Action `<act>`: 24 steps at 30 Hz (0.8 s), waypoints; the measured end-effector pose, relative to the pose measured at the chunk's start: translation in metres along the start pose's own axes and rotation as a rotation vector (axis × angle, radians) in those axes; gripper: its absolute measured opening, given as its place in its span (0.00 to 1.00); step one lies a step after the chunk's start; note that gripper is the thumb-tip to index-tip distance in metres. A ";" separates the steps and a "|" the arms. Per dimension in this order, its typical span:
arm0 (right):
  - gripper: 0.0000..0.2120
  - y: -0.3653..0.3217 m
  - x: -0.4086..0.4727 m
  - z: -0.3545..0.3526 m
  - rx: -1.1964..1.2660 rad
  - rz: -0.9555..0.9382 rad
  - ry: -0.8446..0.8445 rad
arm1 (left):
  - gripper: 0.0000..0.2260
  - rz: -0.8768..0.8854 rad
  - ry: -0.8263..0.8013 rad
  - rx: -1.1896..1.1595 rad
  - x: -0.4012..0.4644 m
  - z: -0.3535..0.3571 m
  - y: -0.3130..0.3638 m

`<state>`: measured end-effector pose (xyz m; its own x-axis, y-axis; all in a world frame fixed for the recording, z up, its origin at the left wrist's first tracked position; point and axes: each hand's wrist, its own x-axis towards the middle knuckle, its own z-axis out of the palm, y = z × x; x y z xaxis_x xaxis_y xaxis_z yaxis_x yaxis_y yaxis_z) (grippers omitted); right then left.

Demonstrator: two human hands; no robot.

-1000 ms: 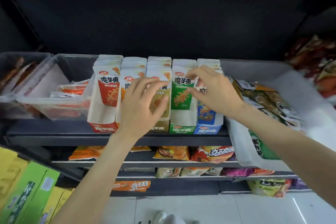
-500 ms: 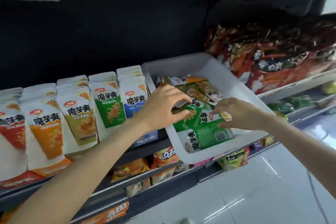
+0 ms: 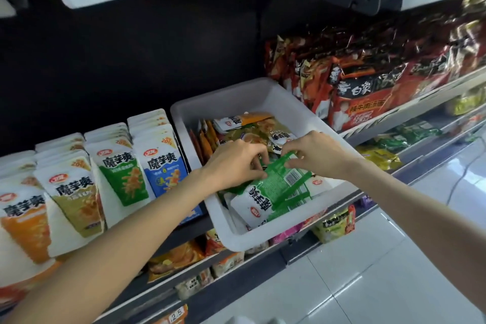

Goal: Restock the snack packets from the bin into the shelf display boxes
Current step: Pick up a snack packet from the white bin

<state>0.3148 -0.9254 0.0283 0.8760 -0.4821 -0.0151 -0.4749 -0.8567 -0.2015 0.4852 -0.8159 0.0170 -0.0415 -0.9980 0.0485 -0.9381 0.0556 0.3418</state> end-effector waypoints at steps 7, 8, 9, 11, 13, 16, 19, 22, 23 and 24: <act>0.04 -0.007 -0.018 -0.009 0.087 -0.026 0.772 | 0.10 -0.214 0.579 -0.265 -0.027 -0.032 0.009; 0.04 -0.015 -0.024 -0.010 0.087 -0.077 0.909 | 0.12 -0.244 0.600 -0.413 -0.036 -0.039 0.014; 0.04 -0.027 -0.028 -0.010 0.088 -0.121 1.021 | 0.14 -0.283 0.546 -0.577 -0.044 -0.044 0.019; 0.04 -0.051 -0.032 -0.005 0.063 -0.219 1.177 | 0.19 -0.376 0.354 -0.884 -0.055 -0.048 0.029; 0.04 -0.072 -0.031 0.006 -0.007 -0.336 1.212 | 0.21 -0.408 0.290 -1.089 -0.059 -0.044 0.032; 0.02 -0.091 -0.026 0.025 -0.093 -0.492 1.098 | 0.11 -0.388 0.466 -1.198 -0.067 -0.041 0.027; 0.08 -0.096 -0.021 0.036 -0.001 -0.530 0.957 | 0.10 -0.345 0.598 -1.101 -0.077 -0.040 0.015; 0.12 -0.099 -0.019 0.033 0.207 -0.478 0.886 | 0.14 -0.333 0.633 -0.955 -0.088 -0.043 0.008; 0.11 -0.100 -0.020 0.029 0.273 -0.443 0.881 | 0.15 -0.325 0.634 -0.933 -0.091 -0.044 0.007; 0.11 -0.102 -0.020 0.024 0.346 -0.402 0.869 | 0.16 -0.319 0.629 -0.906 -0.094 -0.044 0.006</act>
<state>0.3479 -0.8239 0.0259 0.5353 -0.2546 0.8053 0.0123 -0.9510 -0.3089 0.4991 -0.7200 0.0558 0.5720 -0.7926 0.2114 -0.2726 0.0593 0.9603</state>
